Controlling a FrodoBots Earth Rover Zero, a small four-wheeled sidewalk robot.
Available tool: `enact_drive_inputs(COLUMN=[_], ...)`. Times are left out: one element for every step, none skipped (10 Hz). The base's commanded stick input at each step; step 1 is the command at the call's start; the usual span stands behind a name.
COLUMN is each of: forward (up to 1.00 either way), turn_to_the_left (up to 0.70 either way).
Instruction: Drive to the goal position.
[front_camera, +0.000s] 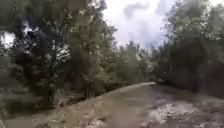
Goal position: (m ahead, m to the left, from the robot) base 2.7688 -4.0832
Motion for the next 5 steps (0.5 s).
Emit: enact_drive_inputs(forward=[0.85,0.85,0.85,0.85,0.85], turn_to_the_left=[0.0,0.0,-0.25,-0.34,-0.34])
